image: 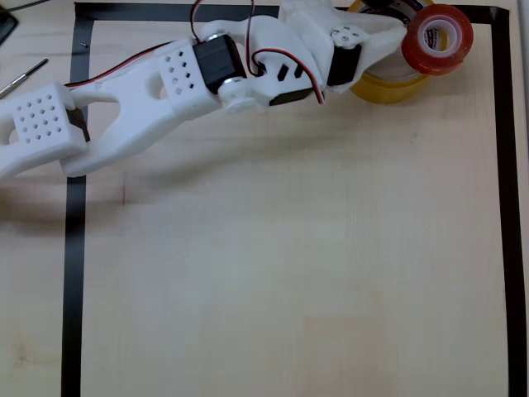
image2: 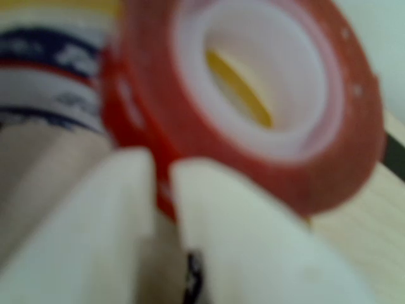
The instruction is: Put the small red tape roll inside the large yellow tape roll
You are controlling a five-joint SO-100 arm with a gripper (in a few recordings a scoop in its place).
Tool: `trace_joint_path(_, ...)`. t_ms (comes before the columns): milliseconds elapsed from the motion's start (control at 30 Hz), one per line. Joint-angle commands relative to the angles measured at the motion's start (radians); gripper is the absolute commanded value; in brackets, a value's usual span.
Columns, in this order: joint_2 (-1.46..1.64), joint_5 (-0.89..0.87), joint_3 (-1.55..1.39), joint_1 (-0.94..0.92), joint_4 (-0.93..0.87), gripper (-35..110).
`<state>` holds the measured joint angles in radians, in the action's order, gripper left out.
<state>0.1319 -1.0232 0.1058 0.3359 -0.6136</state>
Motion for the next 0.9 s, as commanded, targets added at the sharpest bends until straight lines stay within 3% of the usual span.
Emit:
trace_joint_path(0,0.175,-0.015,0.137,0.025,-0.012,0)
trace_joint_path(533,0.173,0.153,0.133,0.021,0.172,0)
trace_joint_path(867,0.166,0.124,0.110,-0.029,0.164,0)
